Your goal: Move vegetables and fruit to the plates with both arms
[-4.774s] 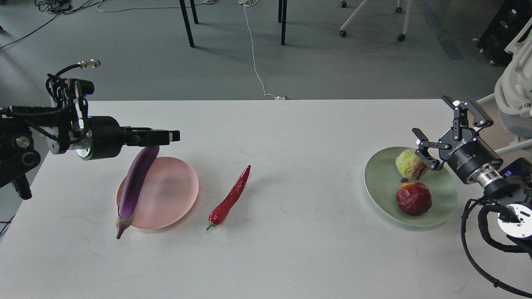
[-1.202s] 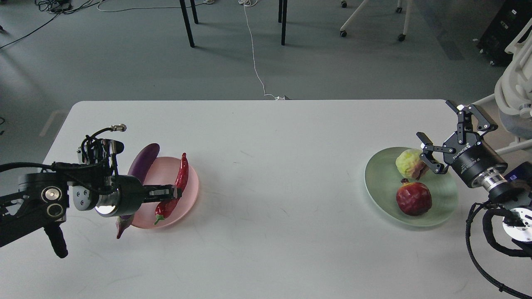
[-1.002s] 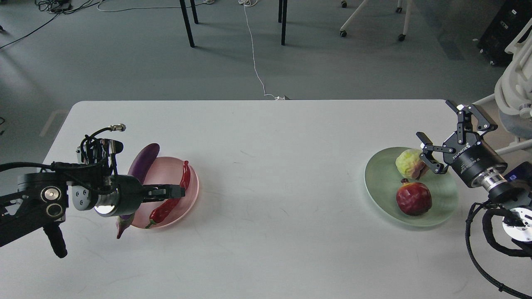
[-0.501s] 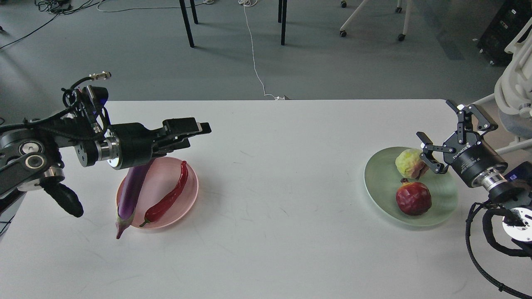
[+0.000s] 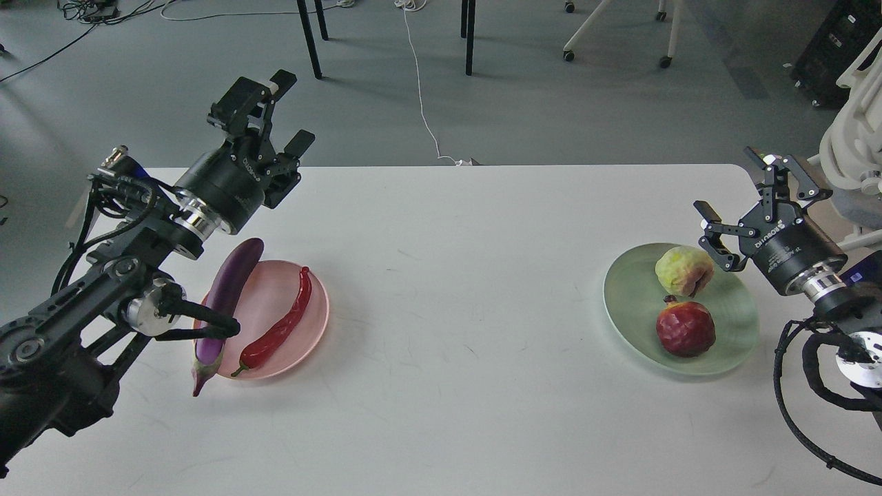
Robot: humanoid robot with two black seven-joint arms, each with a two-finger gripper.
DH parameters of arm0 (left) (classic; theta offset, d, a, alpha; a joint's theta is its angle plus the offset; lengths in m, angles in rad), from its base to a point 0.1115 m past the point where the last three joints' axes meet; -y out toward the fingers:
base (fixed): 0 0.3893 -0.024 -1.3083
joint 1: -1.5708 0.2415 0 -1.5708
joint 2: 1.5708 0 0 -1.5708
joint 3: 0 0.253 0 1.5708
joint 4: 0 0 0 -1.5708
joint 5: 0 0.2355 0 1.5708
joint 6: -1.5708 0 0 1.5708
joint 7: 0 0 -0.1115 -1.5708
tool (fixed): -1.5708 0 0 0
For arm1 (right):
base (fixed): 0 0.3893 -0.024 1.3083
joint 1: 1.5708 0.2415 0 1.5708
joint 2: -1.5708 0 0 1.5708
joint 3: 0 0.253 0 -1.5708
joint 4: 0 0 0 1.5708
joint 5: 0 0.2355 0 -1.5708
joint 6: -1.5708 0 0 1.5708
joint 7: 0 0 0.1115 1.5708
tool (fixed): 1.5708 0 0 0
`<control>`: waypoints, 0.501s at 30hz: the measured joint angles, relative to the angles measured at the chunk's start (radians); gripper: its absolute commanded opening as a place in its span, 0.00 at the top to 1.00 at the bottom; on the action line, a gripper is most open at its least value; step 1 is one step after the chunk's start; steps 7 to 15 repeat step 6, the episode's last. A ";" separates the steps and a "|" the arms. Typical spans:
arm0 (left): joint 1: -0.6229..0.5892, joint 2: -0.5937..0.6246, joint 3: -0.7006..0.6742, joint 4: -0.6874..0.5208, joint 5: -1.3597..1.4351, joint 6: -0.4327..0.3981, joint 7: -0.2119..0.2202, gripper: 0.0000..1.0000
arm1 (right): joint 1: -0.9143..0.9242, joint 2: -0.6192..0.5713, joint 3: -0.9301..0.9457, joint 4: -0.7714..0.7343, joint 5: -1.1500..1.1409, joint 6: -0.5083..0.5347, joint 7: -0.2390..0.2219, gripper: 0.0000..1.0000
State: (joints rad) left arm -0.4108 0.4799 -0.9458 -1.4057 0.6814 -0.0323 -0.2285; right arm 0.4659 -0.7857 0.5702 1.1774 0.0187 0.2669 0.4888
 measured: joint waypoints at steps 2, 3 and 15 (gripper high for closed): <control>0.052 -0.044 -0.059 0.013 0.002 -0.001 -0.002 0.02 | 0.001 0.000 0.019 -0.005 0.000 -0.001 0.000 0.03; 0.068 -0.059 -0.074 0.019 0.002 -0.002 -0.003 0.02 | 0.003 0.000 0.033 -0.010 0.000 -0.003 0.000 0.03; 0.099 -0.085 -0.095 0.028 0.003 -0.003 -0.004 0.02 | 0.005 -0.001 0.061 -0.022 -0.004 -0.007 0.000 0.03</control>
